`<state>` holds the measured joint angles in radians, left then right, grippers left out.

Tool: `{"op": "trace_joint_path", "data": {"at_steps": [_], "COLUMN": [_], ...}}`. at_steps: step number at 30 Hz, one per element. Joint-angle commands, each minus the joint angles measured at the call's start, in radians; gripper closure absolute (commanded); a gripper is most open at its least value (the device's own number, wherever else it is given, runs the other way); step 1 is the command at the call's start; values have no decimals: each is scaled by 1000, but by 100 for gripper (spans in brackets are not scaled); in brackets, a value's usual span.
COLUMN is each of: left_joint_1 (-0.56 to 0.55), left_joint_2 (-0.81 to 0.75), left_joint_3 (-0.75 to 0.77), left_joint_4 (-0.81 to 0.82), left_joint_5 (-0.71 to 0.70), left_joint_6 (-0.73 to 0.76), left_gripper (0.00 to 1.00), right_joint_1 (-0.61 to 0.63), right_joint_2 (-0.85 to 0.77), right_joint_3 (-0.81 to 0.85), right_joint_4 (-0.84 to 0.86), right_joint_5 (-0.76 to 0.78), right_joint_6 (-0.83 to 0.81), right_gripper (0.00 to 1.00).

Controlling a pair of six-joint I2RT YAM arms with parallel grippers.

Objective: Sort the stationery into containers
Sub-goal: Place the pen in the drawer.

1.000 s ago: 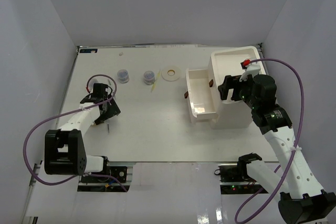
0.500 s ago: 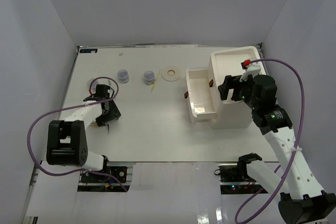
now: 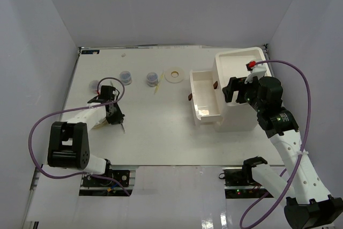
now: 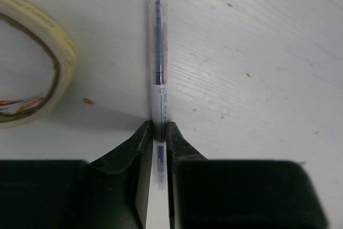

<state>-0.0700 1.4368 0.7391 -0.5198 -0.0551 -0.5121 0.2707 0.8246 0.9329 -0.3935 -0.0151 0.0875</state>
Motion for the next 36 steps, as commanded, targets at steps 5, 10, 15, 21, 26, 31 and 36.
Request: {"op": "trace_joint_path", "data": {"at_steps": [5, 10, 15, 21, 26, 31, 36], "left_joint_1": [-132, -260, -397, -548, -623, -671, -672], "left_joint_2": [-41, -84, -61, 82, 266, 376, 378], "left_joint_3": [12, 124, 305, 515, 683, 804, 809], "left_joint_4": [4, 21, 116, 250, 296, 303, 276], "left_joint_5": [150, 225, 293, 314, 310, 302, 264], "left_joint_6": [-94, -195, -302, -407, -450, -470, -450], "left_gripper": [89, 93, 93, 93, 89, 77, 50], "right_joint_1": [5, 5, 5, 5, 5, 5, 5], "right_joint_2": [-12, -15, -18, -21, -28, -38, -47], "right_joint_3": [-6, -6, -8, -8, -9, -14, -20], "right_joint_4": [28, 28, 27, 27, 25, 24, 24], "right_joint_5": [-13, -11, -9, -5, 0, 10, 10], "right_joint_6": [8, 8, 8, 8, 9, 6, 1], "right_gripper": [10, 10, 10, 10, 10, 10, 10]}}
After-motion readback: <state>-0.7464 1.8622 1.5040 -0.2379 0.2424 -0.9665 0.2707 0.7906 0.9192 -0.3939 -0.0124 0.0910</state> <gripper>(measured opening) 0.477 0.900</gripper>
